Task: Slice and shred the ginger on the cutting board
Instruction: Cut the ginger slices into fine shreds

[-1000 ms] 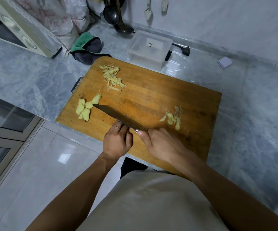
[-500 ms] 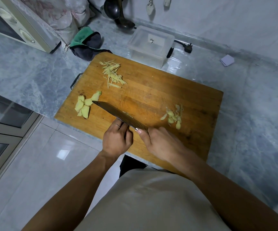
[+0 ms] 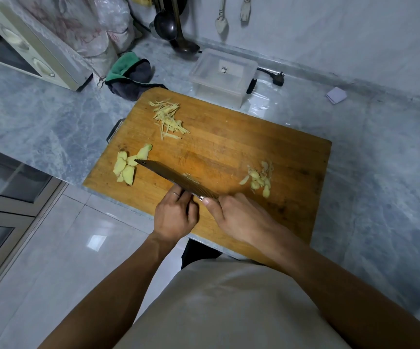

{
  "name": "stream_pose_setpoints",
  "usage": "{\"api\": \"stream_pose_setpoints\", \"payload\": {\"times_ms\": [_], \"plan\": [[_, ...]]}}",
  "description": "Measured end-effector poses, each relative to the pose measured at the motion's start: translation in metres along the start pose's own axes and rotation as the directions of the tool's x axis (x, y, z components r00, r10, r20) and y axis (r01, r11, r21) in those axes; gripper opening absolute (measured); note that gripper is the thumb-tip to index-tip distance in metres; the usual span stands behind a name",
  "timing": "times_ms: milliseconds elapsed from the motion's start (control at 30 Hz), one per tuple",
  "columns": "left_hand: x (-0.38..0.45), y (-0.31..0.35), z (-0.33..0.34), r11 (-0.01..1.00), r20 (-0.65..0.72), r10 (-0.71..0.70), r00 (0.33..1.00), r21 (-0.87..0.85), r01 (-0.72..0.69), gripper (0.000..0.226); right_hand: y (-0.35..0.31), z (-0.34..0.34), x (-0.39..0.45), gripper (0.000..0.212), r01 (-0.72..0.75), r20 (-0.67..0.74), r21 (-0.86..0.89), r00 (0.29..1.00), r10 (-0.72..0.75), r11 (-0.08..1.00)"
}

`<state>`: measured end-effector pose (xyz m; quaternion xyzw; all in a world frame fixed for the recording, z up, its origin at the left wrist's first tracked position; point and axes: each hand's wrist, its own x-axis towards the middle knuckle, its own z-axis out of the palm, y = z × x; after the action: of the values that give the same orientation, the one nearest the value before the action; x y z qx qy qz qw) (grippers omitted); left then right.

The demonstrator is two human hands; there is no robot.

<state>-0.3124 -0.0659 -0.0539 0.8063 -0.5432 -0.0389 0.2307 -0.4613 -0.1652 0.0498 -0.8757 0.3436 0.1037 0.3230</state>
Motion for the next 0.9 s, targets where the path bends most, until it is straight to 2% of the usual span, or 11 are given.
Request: {"api": "stream_pose_setpoints", "payload": {"times_ms": [400,567,700,900], "plan": [[0.0,0.002,0.0,1.0,-0.028,-0.018,0.999,0.003,0.018,0.028,-0.002,0.006,0.007,0.051,-0.012,0.019,-0.016,1.0,0.012,1.0],[0.0,0.002,-0.002,1.0,-0.038,-0.008,0.999,0.003,0.008,0.028,-0.004,0.011,0.014,0.059,-0.019,0.006,0.004,1.0,0.019,1.0],[0.0,0.003,-0.003,1.0,-0.048,-0.002,0.999,-0.004,0.002,0.028,-0.004,0.006,0.01,0.053,-0.007,0.001,0.0,1.0,0.007,1.0],[-0.001,0.002,-0.001,1.0,-0.037,-0.023,0.999,-0.003,0.023,0.029,-0.002,0.001,0.0,0.054,-0.011,0.016,-0.024,1.0,0.011,1.0]]}}
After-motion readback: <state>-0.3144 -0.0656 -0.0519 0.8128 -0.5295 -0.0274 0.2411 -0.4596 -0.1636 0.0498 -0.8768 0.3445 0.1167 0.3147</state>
